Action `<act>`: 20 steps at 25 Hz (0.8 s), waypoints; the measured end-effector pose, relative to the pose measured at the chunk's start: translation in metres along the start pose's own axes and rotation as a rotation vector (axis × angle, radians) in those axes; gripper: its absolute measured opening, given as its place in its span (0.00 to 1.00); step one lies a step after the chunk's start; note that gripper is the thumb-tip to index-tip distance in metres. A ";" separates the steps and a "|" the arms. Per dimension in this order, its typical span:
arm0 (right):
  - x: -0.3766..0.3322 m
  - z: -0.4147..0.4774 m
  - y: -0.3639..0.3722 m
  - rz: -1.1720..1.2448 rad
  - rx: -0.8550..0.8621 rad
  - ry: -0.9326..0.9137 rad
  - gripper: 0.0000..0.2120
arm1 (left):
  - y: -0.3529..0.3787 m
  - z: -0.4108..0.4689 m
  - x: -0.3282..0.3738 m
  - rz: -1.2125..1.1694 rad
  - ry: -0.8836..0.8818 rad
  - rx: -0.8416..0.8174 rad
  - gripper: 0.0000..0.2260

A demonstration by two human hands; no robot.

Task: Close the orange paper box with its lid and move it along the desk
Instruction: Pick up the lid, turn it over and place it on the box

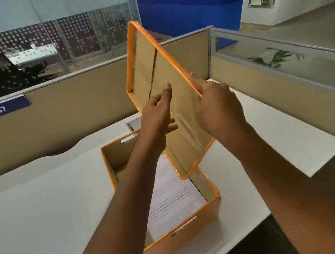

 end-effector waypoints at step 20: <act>0.098 0.004 0.095 0.104 -0.466 0.357 0.33 | -0.107 -0.036 -0.069 -0.448 -0.186 0.103 0.16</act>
Point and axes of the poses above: each hand's wrist, its own z-axis towards the middle knuckle, its own y-axis out of the palm, x = y × z, the point moved 10 cm from there along z, towards the middle knuckle, and after that the axes turned 10 degrees about z, right-handed, at the moved point
